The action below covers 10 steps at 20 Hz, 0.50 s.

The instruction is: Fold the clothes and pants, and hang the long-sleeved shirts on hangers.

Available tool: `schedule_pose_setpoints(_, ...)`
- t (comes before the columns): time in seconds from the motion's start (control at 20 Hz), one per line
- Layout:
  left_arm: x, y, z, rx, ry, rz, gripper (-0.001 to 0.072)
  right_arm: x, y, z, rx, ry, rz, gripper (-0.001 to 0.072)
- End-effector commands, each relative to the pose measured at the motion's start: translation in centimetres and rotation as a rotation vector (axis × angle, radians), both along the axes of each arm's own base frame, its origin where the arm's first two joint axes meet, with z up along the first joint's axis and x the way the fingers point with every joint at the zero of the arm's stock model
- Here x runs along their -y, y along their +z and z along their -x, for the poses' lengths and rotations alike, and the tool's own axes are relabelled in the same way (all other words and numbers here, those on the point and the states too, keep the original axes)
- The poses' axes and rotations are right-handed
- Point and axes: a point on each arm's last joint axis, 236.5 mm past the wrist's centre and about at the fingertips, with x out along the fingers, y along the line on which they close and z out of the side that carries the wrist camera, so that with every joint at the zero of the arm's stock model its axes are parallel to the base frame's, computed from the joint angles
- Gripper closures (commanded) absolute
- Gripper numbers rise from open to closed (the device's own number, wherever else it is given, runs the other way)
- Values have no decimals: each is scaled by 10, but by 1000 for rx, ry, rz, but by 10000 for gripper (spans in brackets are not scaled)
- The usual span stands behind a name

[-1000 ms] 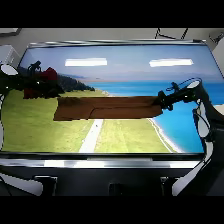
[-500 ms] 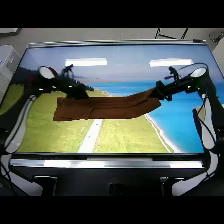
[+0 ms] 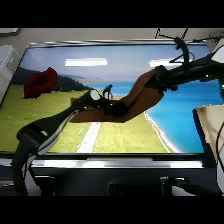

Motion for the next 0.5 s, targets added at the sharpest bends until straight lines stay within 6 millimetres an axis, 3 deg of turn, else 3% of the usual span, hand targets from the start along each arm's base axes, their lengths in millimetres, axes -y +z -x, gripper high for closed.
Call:
schedule_pose_setpoints(0.0,84,20,6,-73,218,245,680,-2,22,15,15,-34,-4,676)
schedule_pose_setpoints(0.1,103,30,10,-29,228,297,680,2,10,3,-1,-60,8,676)
schedule_pose_setpoints(0.15,101,31,11,-3,195,294,681,2,2,-7,-12,-72,3,676)
schedule_pose_setpoints(0.25,76,29,5,13,100,273,683,-3,-15,-27,-24,-79,-28,676)
schedule_pose_setpoints(0.35,17,35,-23,73,26,192,683,-18,-24,-45,-50,-80,-112,676)
schedule_pose_setpoints(0.45,-65,56,-57,145,4,88,683,-39,-41,-54,-70,-54,-139,676)
